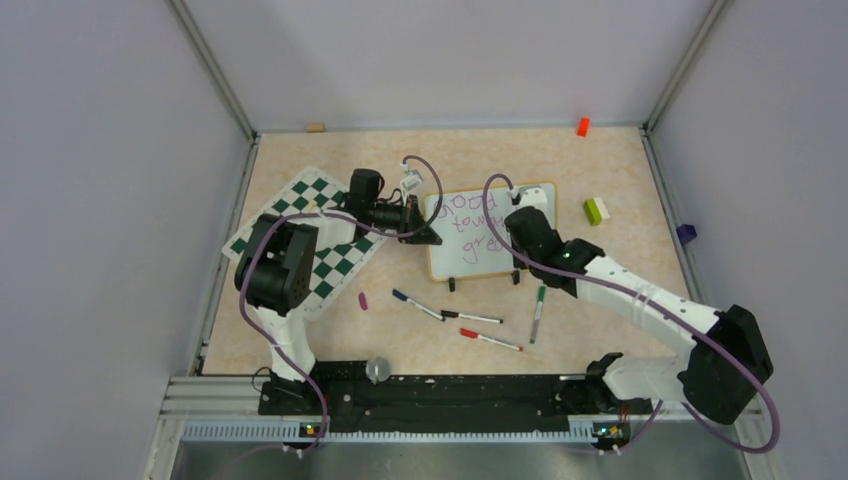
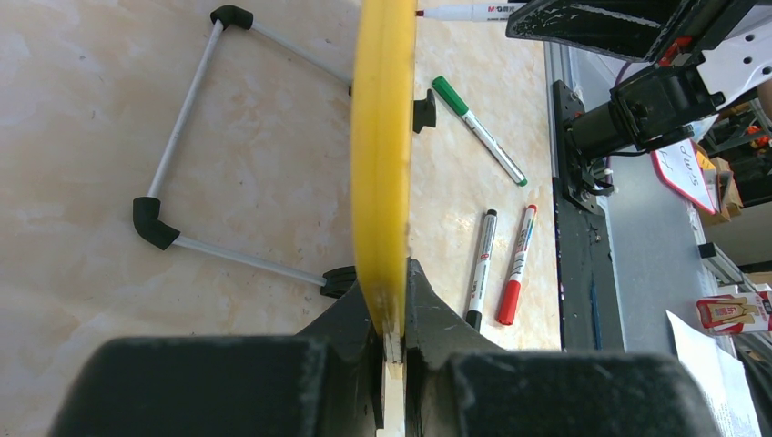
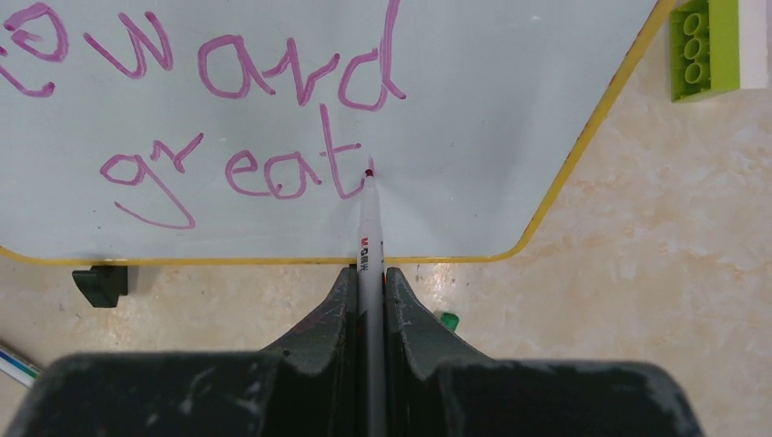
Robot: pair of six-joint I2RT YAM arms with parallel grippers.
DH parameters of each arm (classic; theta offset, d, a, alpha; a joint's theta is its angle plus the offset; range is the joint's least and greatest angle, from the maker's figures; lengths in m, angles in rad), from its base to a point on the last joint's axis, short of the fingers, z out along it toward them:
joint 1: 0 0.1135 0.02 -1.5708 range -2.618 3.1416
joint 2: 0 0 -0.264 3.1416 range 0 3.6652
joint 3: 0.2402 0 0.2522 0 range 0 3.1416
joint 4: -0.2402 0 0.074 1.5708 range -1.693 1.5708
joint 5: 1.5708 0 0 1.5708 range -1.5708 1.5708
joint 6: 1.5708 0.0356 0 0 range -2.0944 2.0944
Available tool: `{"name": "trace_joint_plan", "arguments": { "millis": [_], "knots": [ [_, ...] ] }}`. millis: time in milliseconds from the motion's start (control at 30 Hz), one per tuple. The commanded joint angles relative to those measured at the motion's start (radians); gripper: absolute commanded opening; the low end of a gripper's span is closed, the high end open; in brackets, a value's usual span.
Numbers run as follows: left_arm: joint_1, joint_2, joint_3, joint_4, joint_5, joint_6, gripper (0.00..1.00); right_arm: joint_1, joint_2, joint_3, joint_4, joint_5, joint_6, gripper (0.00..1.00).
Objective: Write a sentence on the whiteboard
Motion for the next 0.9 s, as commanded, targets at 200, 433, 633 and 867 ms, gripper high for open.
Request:
{"name": "trace_joint_plan", "arguments": {
  "millis": [200,433,633,867],
  "knots": [
    [-0.013,0.014,-0.006,-0.022,-0.06,0.06,0.0,-0.025,-0.011,0.059,0.047,0.04,-0.016,0.0],
    [-0.012,0.014,-0.006,-0.02,-0.059,0.06,0.0,-0.039,-0.02,0.025,0.036,0.05,0.004,0.0],
    [-0.014,0.013,-0.007,-0.021,-0.06,0.06,0.0,-0.042,-0.015,0.015,0.036,0.058,0.018,0.0],
    [-0.014,0.014,-0.006,-0.021,-0.059,0.06,0.0,-0.042,-0.011,-0.004,0.034,0.04,0.022,0.0]
  ]
}}
